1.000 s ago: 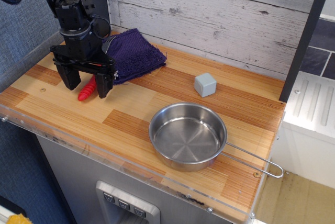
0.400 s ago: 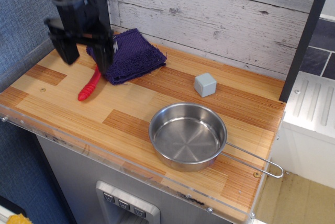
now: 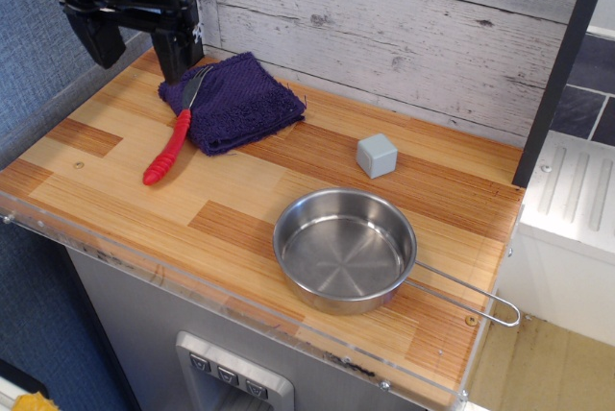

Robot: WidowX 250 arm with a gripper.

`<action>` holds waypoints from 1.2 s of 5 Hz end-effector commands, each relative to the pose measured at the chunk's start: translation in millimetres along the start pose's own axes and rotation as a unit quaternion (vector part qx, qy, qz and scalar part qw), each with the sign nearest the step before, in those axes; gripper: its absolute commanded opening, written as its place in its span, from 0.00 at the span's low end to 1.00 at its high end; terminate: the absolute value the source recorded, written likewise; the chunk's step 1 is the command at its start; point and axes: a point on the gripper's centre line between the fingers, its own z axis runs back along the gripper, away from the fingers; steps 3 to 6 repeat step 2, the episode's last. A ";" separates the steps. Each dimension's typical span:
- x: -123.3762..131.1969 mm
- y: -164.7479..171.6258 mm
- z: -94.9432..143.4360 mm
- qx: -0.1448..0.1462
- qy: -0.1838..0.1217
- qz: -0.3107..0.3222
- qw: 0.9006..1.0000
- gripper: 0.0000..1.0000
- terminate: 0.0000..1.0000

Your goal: Put the fork on top of the cloth.

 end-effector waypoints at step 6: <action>-0.2 0.7 15.3 0.006 -0.021 0.001 1.000 1.00 1.00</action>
